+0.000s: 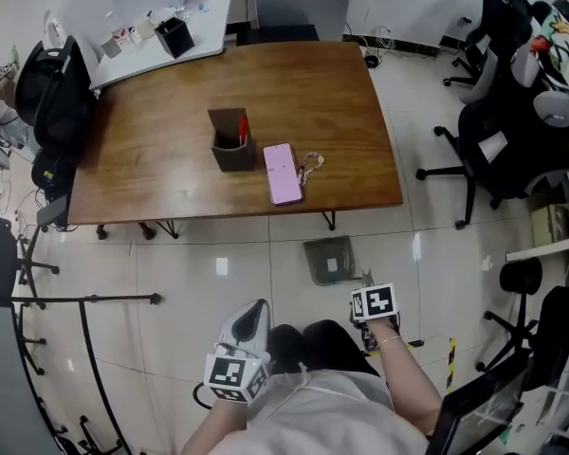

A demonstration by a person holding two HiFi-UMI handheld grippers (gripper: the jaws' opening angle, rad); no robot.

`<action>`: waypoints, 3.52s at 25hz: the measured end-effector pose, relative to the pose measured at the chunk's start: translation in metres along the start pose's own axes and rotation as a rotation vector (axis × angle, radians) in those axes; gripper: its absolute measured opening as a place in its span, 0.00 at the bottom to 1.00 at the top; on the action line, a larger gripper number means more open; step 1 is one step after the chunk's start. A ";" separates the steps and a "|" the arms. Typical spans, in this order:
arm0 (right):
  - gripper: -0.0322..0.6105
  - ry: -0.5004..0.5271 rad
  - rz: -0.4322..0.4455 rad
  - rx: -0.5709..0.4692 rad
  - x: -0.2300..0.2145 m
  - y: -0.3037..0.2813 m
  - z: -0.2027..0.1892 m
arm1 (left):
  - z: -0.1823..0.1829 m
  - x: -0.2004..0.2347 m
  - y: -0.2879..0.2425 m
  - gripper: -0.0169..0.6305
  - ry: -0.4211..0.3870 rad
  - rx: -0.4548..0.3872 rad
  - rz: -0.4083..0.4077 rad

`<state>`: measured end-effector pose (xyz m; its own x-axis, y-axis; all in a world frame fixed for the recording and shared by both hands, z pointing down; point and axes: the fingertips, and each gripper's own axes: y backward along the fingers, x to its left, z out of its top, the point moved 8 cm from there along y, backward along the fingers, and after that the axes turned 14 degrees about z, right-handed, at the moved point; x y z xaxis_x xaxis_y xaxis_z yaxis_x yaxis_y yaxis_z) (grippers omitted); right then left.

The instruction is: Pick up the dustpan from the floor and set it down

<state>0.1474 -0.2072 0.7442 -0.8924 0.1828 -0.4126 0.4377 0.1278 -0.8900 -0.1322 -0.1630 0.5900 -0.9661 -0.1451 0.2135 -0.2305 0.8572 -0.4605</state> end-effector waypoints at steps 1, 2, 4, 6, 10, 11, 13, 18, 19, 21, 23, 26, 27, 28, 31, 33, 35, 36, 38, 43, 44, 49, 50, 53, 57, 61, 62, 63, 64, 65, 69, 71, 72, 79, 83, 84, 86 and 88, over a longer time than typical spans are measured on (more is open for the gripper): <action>0.05 -0.005 0.006 -0.010 0.003 0.006 0.002 | 0.005 0.001 0.003 0.05 0.000 -0.003 -0.003; 0.05 -0.014 0.015 -0.021 0.007 0.013 0.005 | 0.010 0.002 0.006 0.05 0.001 -0.006 -0.001; 0.05 -0.025 0.035 -0.041 0.019 0.031 0.012 | 0.023 0.005 0.016 0.05 0.003 -0.009 0.007; 0.05 -0.017 0.043 -0.043 0.034 0.052 0.017 | 0.038 0.006 0.029 0.05 0.006 -0.011 0.007; 0.05 0.000 0.046 -0.030 0.067 0.099 0.015 | 0.077 0.005 0.054 0.05 0.006 -0.032 -0.017; 0.05 0.000 0.051 -0.034 0.075 0.109 0.012 | 0.085 0.006 0.060 0.05 0.006 -0.039 -0.026; 0.05 0.000 0.068 -0.053 0.090 0.129 0.005 | 0.097 0.006 0.069 0.05 0.005 -0.056 -0.048; 0.05 -0.010 0.100 -0.117 0.112 0.154 -0.018 | 0.100 0.005 0.084 0.05 0.016 -0.089 -0.076; 0.05 -0.011 0.106 -0.131 0.115 0.157 -0.023 | 0.099 0.002 0.089 0.05 0.017 -0.097 -0.084; 0.05 -0.001 0.125 -0.159 0.121 0.165 -0.033 | 0.098 -0.008 0.101 0.05 0.005 -0.123 -0.102; 0.05 0.025 0.142 -0.188 0.128 0.176 -0.044 | 0.098 -0.019 0.117 0.05 -0.007 -0.159 -0.111; 0.05 0.067 0.161 -0.226 0.136 0.194 -0.069 | 0.092 -0.035 0.148 0.05 -0.029 -0.206 -0.101; 0.05 0.080 0.168 -0.239 0.138 0.200 -0.079 | 0.088 -0.040 0.159 0.05 -0.036 -0.217 -0.093; 0.05 0.092 0.175 -0.250 0.139 0.207 -0.089 | 0.084 -0.046 0.171 0.05 -0.042 -0.226 -0.084; 0.05 0.132 0.197 -0.277 0.142 0.227 -0.121 | 0.065 -0.064 0.203 0.05 -0.050 -0.246 -0.054; 0.05 0.153 0.215 -0.294 0.140 0.240 -0.141 | 0.053 -0.079 0.224 0.05 -0.047 -0.265 -0.032; 0.05 0.166 0.228 -0.306 0.137 0.251 -0.162 | 0.039 -0.094 0.246 0.05 -0.044 -0.277 -0.014; 0.05 0.170 0.231 -0.307 0.134 0.255 -0.173 | 0.031 -0.102 0.258 0.05 -0.047 -0.275 -0.010; 0.05 0.178 0.229 -0.306 0.130 0.262 -0.194 | 0.013 -0.115 0.278 0.05 -0.059 -0.263 -0.011; 0.05 0.173 0.220 -0.292 0.124 0.268 -0.231 | -0.010 -0.123 0.309 0.05 -0.059 -0.241 0.014; 0.05 0.166 0.217 -0.291 0.122 0.268 -0.238 | -0.012 -0.122 0.312 0.05 -0.052 -0.237 0.018; 0.05 0.139 0.203 -0.295 0.117 0.271 -0.262 | -0.011 -0.123 0.321 0.05 -0.069 -0.242 0.015; 0.05 0.136 0.202 -0.299 0.117 0.271 -0.264 | -0.009 -0.124 0.323 0.05 -0.078 -0.257 0.014; 0.05 0.125 0.197 -0.311 0.116 0.272 -0.270 | -0.006 -0.125 0.328 0.05 -0.081 -0.301 0.002; 0.05 0.129 0.191 -0.316 0.120 0.272 -0.274 | -0.006 -0.117 0.332 0.05 -0.049 -0.317 0.020; 0.05 0.127 0.202 -0.334 0.122 0.272 -0.273 | -0.005 -0.114 0.334 0.05 -0.034 -0.319 0.034; 0.05 0.125 0.208 -0.340 0.122 0.272 -0.272 | -0.004 -0.114 0.334 0.05 -0.035 -0.320 0.036; 0.05 0.124 0.215 -0.346 0.123 0.272 -0.271 | -0.004 -0.114 0.334 0.05 -0.037 -0.324 0.042; 0.05 0.125 0.220 -0.349 0.123 0.271 -0.271 | -0.003 -0.115 0.334 0.05 -0.039 -0.329 0.053; 0.05 0.128 0.224 -0.350 0.122 0.270 -0.271 | -0.004 -0.115 0.334 0.05 -0.040 -0.335 0.070; 0.05 0.153 0.241 -0.359 0.124 0.267 -0.270 | -0.012 -0.112 0.335 0.04 -0.039 -0.342 0.115; 0.05 0.163 0.253 -0.374 0.125 0.267 -0.266 | -0.017 -0.110 0.334 0.05 -0.038 -0.326 0.128; 0.05 0.163 0.256 -0.379 0.126 0.266 -0.264 | -0.018 -0.109 0.333 0.05 -0.035 -0.316 0.137; 0.05 0.165 0.245 -0.372 0.129 0.249 -0.231 | -0.014 -0.085 0.302 0.05 -0.013 -0.259 0.146; 0.05 0.141 0.233 -0.359 0.130 0.234 -0.197 | 0.007 -0.068 0.264 0.05 -0.002 -0.251 0.095; 0.05 0.133 0.230 -0.356 0.130 0.230 -0.187 | 0.016 -0.062 0.252 0.05 -0.002 -0.253 0.081; 0.05 0.115 0.222 -0.351 0.131 0.221 -0.166 | 0.033 -0.050 0.228 0.05 -0.006 -0.255 0.052; 0.05 0.096 0.214 -0.351 0.130 0.215 -0.145 | 0.050 -0.037 0.204 0.05 -0.005 -0.248 0.027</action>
<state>0.1410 -0.0149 0.5274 -0.7705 0.3295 -0.5457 0.6375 0.3988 -0.6592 -0.1493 -0.0073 0.4446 -0.9722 -0.1230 0.1994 -0.1701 0.9557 -0.2401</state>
